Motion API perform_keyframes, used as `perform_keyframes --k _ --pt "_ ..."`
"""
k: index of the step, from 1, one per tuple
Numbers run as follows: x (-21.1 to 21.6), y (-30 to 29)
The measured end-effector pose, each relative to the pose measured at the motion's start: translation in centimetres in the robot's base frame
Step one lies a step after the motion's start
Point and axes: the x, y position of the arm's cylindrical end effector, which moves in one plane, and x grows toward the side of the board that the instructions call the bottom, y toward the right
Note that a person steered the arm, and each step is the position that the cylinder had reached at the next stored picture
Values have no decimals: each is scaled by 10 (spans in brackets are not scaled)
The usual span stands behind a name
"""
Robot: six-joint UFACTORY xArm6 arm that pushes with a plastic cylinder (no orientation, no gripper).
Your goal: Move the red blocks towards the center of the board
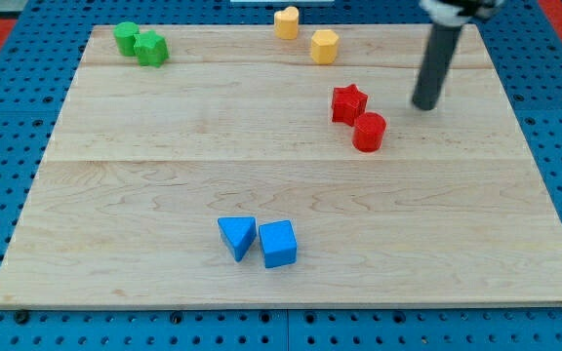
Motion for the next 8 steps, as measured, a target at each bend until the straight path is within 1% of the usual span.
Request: perform_keyframes --k 1,2,3,4,5,6,7,8 --pt "-49 -100" --pt "-1 -167" --pt "33 -170" --pt "-14 -190" --pt "-14 -142" --pt "7 -124" --pt "19 -147" --pt "-51 -205"
